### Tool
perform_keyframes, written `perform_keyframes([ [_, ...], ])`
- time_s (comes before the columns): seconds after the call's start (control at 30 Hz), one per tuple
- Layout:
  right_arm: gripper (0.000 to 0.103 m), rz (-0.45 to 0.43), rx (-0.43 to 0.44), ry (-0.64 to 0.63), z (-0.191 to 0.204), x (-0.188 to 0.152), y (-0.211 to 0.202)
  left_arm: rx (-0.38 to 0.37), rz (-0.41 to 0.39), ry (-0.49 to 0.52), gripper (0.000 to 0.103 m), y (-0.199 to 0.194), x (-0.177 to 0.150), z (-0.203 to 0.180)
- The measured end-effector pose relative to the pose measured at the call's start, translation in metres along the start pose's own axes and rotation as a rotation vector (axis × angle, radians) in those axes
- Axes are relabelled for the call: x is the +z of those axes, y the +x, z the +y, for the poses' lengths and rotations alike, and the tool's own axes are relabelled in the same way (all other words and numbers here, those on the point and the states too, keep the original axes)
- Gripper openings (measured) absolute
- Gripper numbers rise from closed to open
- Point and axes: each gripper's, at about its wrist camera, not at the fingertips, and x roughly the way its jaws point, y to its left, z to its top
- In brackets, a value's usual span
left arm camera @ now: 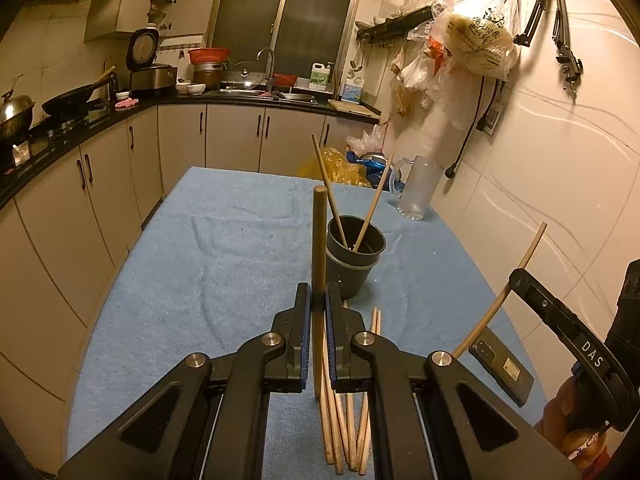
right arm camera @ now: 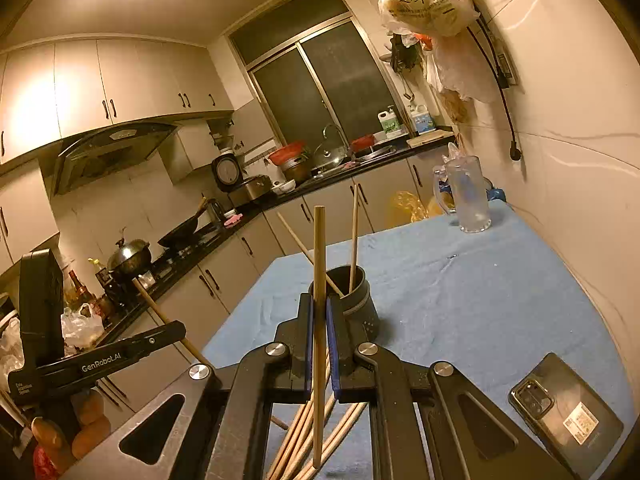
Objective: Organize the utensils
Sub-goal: 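Raise the held chopsticks upright and carry both tools above the black holder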
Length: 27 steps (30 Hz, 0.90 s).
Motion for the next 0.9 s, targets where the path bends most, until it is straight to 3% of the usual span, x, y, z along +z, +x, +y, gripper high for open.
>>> perform_keyframes([
  [0.9, 0.007, -0.053, 0.052, 0.068, -0.023, 0.044, 0.009, -0.032, -0.011, 0.033, 0.006, 0.002, 0.042, -0.016],
])
